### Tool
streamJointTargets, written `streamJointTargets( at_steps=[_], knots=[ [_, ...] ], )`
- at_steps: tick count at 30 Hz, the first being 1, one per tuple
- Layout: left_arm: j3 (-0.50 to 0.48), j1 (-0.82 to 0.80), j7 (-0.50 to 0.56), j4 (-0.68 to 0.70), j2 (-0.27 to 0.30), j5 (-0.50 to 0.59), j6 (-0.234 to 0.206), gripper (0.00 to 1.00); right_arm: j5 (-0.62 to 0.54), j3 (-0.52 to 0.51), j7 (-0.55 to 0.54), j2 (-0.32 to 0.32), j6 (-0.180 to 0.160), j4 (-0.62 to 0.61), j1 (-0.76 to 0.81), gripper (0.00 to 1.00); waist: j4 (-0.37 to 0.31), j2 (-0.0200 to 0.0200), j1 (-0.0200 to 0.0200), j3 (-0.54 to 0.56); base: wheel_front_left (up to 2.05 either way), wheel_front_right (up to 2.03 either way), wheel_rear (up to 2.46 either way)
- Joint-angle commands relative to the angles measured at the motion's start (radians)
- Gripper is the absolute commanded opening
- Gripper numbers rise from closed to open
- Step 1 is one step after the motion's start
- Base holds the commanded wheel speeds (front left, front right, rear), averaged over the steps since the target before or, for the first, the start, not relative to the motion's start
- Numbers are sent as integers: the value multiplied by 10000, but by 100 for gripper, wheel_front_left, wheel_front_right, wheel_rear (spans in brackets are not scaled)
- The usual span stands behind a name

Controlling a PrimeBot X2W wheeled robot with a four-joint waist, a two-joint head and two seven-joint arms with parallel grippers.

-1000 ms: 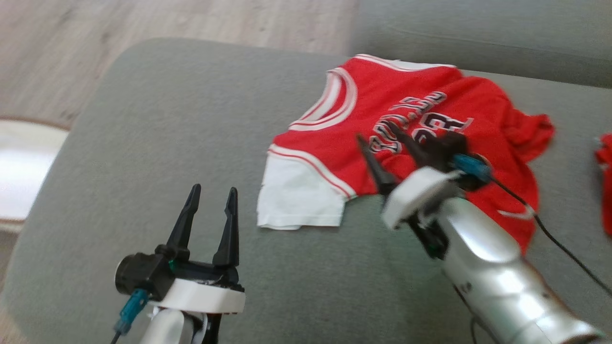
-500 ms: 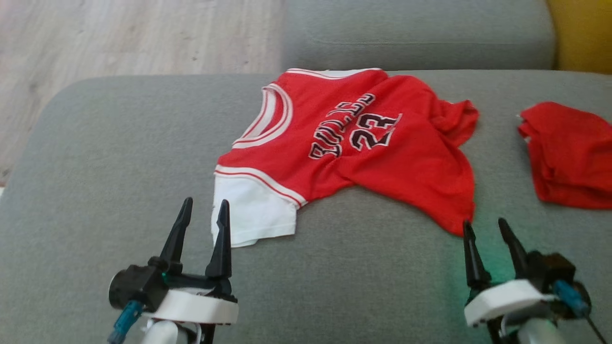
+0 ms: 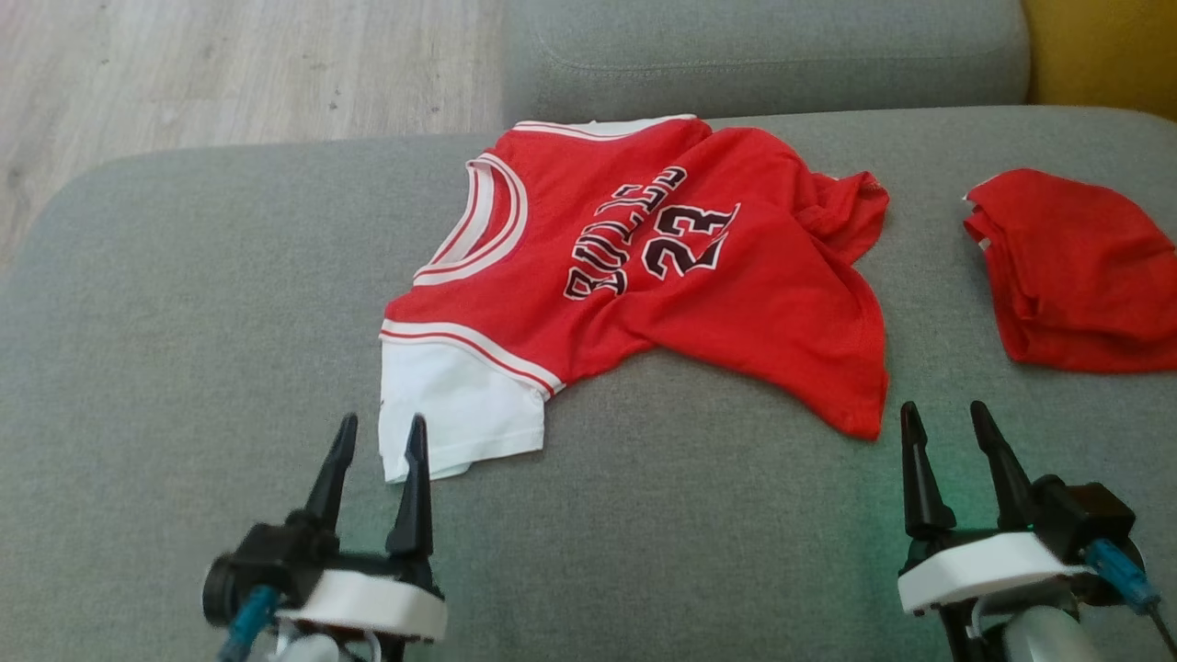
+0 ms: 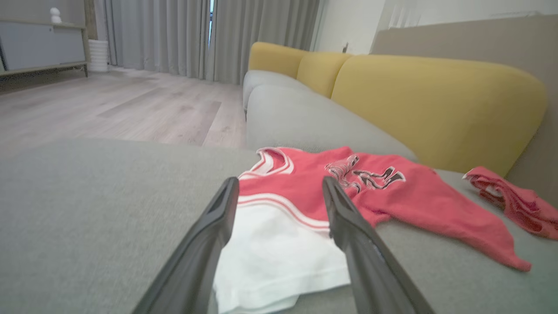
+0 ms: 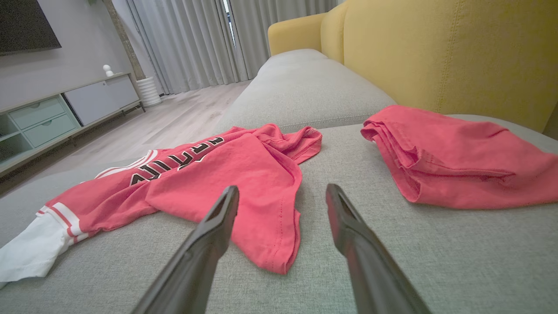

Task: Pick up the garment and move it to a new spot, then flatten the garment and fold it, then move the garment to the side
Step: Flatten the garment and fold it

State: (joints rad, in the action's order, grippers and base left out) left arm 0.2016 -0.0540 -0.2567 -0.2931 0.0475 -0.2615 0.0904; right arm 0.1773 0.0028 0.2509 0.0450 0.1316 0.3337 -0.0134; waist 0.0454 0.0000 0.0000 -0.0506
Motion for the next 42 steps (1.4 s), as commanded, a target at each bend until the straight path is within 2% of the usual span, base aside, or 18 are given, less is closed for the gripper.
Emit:
streamJointTargets(
  at_steps=[1,12,19,29,30,31,32,37,42],
  knots=[
    [-264,-456,-51,-157,28,126,-113,100,55,251,108,54,-9,-380,-391,100,-19,0,0,-42,0,0,0],
    [-200,-1419,187,-3032,51,200,-566,100,17,339,108,53,-9,-373,-439,100,-246,0,0,-231,0,0,0],
    [-312,-1972,432,-4057,155,231,-994,100,-34,354,108,53,-9,-410,-550,100,-457,0,0,-478,0,0,0],
    [-177,-2559,981,-5339,252,149,-958,100,-84,285,108,53,-9,-461,-595,100,-589,0,0,-731,0,0,0],
    [-170,-2595,1022,-5443,249,118,-933,88,-93,281,108,53,-9,-462,-606,100,-587,0,0,-733,0,0,0],
    [-156,-2632,1021,-5521,249,104,-913,48,-98,274,108,53,-9,-462,-616,100,-584,0,0,-733,0,0,0],
    [-142,-2664,994,-5586,249,92,-893,0,-103,265,108,53,-9,-462,-624,100,-573,0,0,-727,0,0,0],
    [-234,-2832,436,-5515,241,-57,-841,0,-134,258,108,53,-9,-451,-626,100,-465,0,0,-697,0,0,0],
    [-578,-2836,-22,-4433,219,-218,-881,0,-142,283,87,53,-9,-252,-597,100,-303,0,0,-607,0,0,0]
  ],
)
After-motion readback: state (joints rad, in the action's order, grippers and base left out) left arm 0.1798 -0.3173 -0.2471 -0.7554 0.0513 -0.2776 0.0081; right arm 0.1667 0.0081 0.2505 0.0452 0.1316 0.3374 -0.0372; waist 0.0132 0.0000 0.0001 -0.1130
